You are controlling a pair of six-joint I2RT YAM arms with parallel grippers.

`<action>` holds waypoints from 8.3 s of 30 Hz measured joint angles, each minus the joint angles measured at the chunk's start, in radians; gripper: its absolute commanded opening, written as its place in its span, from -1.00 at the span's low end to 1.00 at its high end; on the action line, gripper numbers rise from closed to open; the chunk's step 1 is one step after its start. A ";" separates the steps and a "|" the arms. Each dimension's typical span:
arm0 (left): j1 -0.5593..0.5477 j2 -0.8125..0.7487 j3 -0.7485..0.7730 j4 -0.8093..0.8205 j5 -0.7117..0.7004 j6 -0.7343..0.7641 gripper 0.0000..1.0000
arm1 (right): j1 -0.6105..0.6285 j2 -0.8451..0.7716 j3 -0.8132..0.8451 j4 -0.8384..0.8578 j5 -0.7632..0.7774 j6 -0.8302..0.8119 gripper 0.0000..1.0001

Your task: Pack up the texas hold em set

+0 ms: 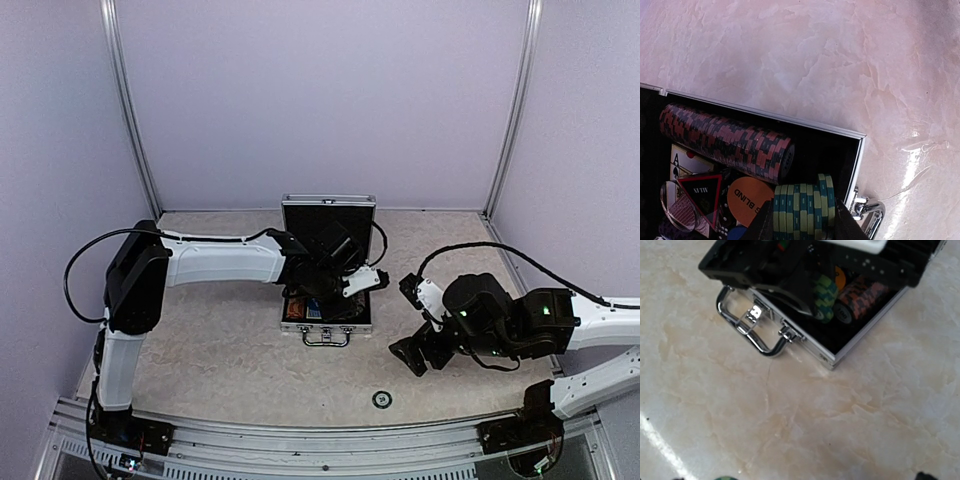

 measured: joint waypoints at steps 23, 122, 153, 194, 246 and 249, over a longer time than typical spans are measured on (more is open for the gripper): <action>-0.018 0.058 0.030 0.045 -0.014 0.111 -0.94 | 0.000 0.000 -0.006 0.003 -0.012 0.000 1.00; 0.043 -0.567 -0.528 0.185 -0.190 -0.879 0.98 | 0.210 0.561 -0.001 0.119 -0.078 0.402 -0.18; -0.037 -0.526 -0.681 0.288 0.064 -1.030 0.97 | 0.210 0.565 0.084 0.035 -0.061 0.289 -0.40; 0.212 -0.984 -0.877 0.111 -0.147 -1.099 0.98 | 0.235 1.127 0.999 -0.155 -0.425 -0.399 0.65; 0.259 -1.012 -0.881 0.092 -0.150 -1.081 0.98 | 0.292 1.371 1.195 -0.253 -0.471 -0.409 -0.07; 0.259 -1.012 -0.882 0.092 -0.149 -1.081 0.98 | 0.294 1.371 1.195 -0.256 -0.473 -0.410 0.03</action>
